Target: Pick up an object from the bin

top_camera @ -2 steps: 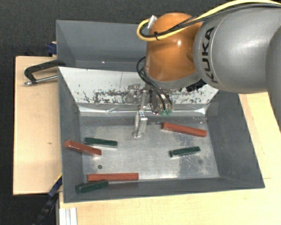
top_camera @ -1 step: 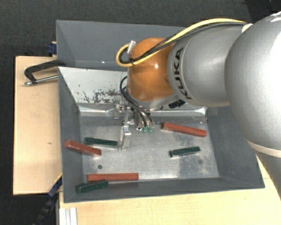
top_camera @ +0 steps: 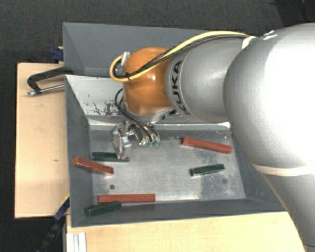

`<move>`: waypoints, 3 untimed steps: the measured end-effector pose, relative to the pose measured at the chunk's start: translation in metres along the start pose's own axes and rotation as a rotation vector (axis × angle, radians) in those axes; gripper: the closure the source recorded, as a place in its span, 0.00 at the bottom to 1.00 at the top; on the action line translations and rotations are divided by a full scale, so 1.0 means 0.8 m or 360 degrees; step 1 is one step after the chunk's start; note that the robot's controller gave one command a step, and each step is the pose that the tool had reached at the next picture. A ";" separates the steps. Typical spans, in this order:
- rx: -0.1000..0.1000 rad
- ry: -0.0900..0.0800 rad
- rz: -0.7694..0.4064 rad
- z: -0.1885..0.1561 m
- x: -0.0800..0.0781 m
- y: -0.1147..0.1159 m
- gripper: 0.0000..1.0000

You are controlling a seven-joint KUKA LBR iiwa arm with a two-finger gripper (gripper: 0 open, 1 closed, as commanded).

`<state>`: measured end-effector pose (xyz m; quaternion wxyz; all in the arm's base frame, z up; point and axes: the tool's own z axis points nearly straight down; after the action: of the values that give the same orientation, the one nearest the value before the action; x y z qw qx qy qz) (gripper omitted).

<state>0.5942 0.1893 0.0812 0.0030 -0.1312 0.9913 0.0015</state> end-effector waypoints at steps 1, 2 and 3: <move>0.0000 0.0000 0.0000 0.000 0.000 0.000 0.00; 0.0000 0.0001 0.0000 0.000 0.000 0.000 0.00; 0.0002 0.0005 -0.0005 0.005 0.058 0.035 0.00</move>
Offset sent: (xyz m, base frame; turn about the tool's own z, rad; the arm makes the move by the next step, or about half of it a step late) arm 0.0000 0.0000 0.0000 0.0000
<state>0.5419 0.2038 0.0768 0.0015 -0.1328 0.9911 0.0006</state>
